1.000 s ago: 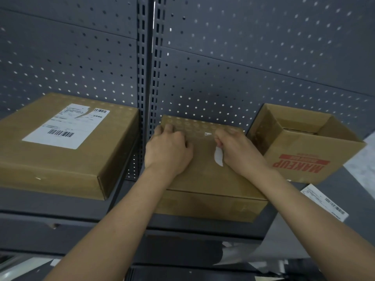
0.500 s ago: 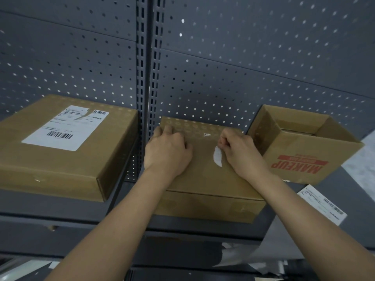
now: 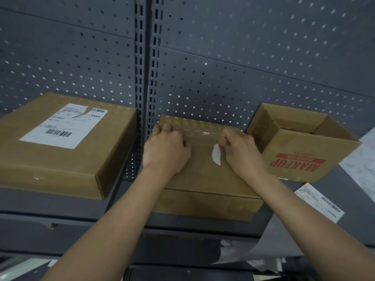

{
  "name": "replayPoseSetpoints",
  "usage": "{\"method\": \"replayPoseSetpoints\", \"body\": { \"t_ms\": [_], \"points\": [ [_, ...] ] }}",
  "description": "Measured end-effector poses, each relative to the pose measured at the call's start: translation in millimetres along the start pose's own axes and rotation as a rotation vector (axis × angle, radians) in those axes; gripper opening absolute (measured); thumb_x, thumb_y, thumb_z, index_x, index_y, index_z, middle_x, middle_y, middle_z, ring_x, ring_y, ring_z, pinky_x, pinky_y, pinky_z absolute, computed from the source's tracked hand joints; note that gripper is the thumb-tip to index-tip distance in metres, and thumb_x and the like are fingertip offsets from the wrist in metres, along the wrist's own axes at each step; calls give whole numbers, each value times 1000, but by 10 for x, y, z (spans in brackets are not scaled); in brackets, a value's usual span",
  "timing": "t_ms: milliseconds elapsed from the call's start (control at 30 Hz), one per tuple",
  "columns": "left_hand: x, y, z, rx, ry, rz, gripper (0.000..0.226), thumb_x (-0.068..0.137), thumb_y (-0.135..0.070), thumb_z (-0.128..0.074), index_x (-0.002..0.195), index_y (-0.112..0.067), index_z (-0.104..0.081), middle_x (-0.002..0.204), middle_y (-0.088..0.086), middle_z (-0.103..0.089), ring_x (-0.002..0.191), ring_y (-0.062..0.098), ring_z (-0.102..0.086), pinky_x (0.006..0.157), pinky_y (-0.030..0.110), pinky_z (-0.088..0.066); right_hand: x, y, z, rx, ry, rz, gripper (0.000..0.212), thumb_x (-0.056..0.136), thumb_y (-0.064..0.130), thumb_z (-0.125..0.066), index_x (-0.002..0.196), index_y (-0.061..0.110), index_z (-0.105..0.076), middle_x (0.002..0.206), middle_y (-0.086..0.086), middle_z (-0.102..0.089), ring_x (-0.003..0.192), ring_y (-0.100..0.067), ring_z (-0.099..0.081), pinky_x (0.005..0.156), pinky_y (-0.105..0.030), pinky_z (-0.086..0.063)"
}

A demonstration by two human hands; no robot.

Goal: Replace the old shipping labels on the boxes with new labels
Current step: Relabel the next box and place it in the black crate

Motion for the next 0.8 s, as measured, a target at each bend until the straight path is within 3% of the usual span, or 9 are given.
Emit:
{"method": "replayPoseSetpoints", "body": {
  "t_ms": [67,267,367,467,667,800],
  "points": [
    [-6,-3,1,4,1,0,43,95,-42,-40,123,-20,-64,134,5,-52,134,32,-37,94,46,-46,-13,-12,42,6,-46,-6,20,89,-3,-50,78,15,-46,77,-2,-55,73,-21,-54,66,-43,-49],
    [-10,-1,1,5,4,2,44,96,-43,-40,126,-20,-63,138,5,-51,137,33,-35,97,46,-45,6,171,-64,-144,80,121,24,87,-3,-48,80,17,-38,79,-1,-47,76,-20,-45,59,-33,-36],
    [-16,-6,7,6,2,3,45,96,-44,-40,128,-21,-63,139,5,-50,138,33,-34,97,46,-45,-1,263,-120,-258,126,166,29,84,-7,-54,89,17,-39,89,-9,-54,86,-26,-50,66,-40,-47],
    [-25,-4,8,7,8,8,45,96,-44,-40,128,-21,-62,139,4,-50,138,32,-34,95,46,-45,6,329,-137,-336,135,191,31,77,-12,-57,98,9,-48,90,-12,-57,88,-29,-53,67,-42,-50],
    [-30,-11,13,3,4,6,44,96,-42,-40,127,-20,-63,138,5,-51,137,32,-35,96,45,-45,12,267,-152,-284,131,181,40,78,-11,-57,87,19,-32,87,-9,-53,83,-25,-49,62,-35,-42],
    [-23,-9,21,1,-4,7,43,96,-42,-40,124,-20,-64,136,5,-51,136,32,-36,96,45,-45,21,240,-184,-199,177,166,40,72,-10,-57,82,18,-31,84,-6,-50,78,-27,-49,63,-43,-47]
  ]
}}
Point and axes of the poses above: each hand's wrist, its own x-axis towards the middle knuckle, its own z-axis out of the back of the hand, y = z × x, the point moved 10 cm from there along x, towards the middle knuckle
